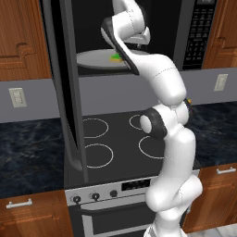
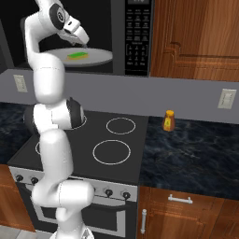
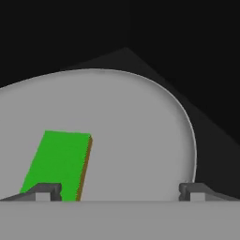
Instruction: Place the sponge inside the microwave to prepare for sanitizing.
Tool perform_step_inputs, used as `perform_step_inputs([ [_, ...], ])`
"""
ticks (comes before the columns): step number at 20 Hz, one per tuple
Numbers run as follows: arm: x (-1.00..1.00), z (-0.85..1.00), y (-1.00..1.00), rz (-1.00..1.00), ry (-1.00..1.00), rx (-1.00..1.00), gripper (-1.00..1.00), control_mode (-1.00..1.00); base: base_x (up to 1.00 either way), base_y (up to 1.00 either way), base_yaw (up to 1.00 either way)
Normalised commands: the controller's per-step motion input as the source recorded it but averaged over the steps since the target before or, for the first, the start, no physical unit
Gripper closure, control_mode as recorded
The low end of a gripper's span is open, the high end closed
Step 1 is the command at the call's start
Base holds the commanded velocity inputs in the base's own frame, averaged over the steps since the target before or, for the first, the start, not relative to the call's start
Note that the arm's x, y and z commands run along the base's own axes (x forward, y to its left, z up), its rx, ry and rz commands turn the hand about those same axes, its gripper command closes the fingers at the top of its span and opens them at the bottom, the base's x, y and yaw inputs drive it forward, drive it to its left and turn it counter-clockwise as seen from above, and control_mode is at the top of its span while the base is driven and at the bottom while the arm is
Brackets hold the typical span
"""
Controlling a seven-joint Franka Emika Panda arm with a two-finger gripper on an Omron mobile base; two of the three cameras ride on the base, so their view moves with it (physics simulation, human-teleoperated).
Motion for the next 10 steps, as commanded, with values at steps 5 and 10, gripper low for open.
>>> perform_step_inputs([
  [5, -0.57, -0.24, -0.3, 0.12, -0.18, 0.0, -1.0, -1.0, 0.0, 0.0, 0.0],
  [10, -0.77, -0.29, -0.21, 0.13, -0.26, 0.02, -1.0, -1.0, 0.0, 0.0, 0.0],
])
